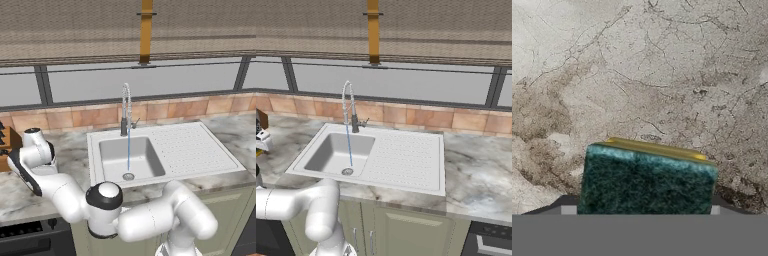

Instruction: Soak the sponge with water for a few seconds and then drop it inside the sink.

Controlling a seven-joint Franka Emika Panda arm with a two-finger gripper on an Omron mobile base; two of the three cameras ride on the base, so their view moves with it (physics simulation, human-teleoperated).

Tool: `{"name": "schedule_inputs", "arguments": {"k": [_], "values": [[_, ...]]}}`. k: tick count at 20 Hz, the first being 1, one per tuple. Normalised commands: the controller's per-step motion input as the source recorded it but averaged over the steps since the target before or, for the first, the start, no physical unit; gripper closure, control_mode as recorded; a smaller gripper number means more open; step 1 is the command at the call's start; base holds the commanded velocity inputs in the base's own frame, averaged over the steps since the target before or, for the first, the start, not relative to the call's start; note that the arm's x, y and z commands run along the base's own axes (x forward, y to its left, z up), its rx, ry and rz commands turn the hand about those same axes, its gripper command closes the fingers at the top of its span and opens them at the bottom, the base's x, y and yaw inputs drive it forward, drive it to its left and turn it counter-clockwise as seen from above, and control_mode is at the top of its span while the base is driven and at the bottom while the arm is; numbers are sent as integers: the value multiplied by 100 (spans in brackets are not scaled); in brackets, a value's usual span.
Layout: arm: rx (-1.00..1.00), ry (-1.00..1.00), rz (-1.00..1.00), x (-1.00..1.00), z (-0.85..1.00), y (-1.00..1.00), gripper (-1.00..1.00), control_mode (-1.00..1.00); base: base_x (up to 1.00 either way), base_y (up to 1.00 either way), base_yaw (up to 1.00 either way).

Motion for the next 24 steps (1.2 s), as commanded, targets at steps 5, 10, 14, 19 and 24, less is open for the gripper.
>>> {"name": "schedule_inputs", "arguments": {"k": [5,10,14,19,24], "values": [[0,0,0,0,0,0,100,-100,0,0,0],[0,0,0,0,0,0,100,-100,0,0,0],[0,2,0,0,14,0,100,-100,0,0,0],[1,0,0,-2,66,0,100,-100,0,0,0],[2,0,0,-10,63,-16,100,-100,0,0,0]]}}
